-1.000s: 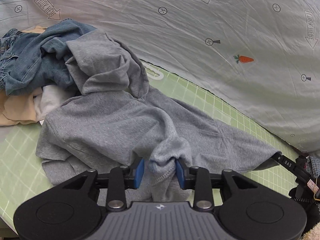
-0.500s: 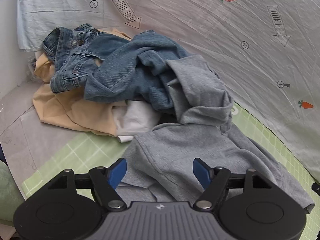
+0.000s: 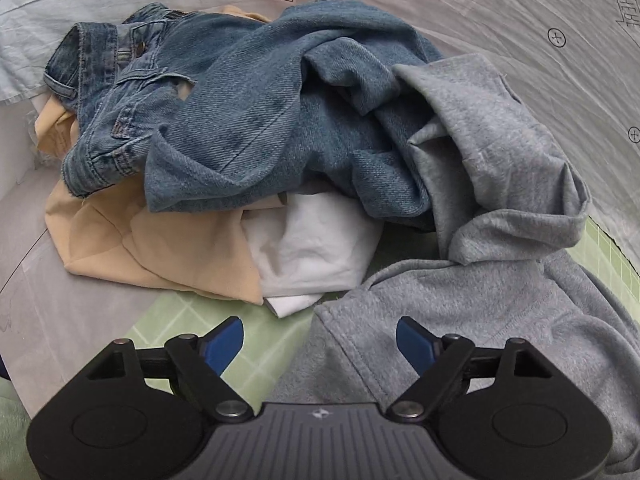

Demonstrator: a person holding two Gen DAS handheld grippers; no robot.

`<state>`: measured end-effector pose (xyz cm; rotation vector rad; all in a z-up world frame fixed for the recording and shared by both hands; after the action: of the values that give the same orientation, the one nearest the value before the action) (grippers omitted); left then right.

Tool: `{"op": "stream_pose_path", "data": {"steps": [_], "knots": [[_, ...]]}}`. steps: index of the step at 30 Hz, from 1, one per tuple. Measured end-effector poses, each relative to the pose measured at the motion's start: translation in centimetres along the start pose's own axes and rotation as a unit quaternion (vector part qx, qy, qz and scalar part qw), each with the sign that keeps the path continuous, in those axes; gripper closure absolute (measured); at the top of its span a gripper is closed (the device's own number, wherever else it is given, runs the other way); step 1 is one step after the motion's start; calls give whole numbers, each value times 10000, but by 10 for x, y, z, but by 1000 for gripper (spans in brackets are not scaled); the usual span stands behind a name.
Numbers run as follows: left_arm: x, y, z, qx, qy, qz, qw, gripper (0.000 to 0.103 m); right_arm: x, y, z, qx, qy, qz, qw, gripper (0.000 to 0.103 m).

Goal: Fold clothes
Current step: 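Pull the grey hoodie off the pile and release it onto the mat with both grippers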

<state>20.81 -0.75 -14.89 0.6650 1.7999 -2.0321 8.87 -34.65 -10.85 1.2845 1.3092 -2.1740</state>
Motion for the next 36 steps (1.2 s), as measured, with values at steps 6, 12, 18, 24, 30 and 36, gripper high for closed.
{"op": "stream_pose_path", "data": {"steps": [6,12,18,24,30,36], "knots": [[-7,34,9,133,72,-336,9993,18,-12,45,-75,-902,-458,-201,9947,3],[-9,54,15,154,182,-542,9982,14,-12,86,-145,-1538,-874,-391,9834,12],[-9,63,18,136,225,-673,9974,11,-1,112,-181,-1948,-1057,-763,9722,45],[-7,61,21,54,226,-689,9973,10,8,114,-178,-2087,-796,-985,9697,79],[-5,52,23,-52,191,-669,9976,10,5,92,-158,-2035,-575,-725,9747,100],[1,27,29,-124,240,-567,9980,10,-10,50,-118,-1691,-275,-169,9851,100]]}}
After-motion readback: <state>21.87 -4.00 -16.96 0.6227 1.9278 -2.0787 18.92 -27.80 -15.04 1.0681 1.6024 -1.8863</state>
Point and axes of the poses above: each gripper's, at about its wrist camera, not at the fingertips, and y roughly the way its jaws point, z to its right, x to its underside, the point moved 7 cm from there along y, roughly the way its jaws point, and after that the axes turned 8 degrees about z, right-handed, at the moved point
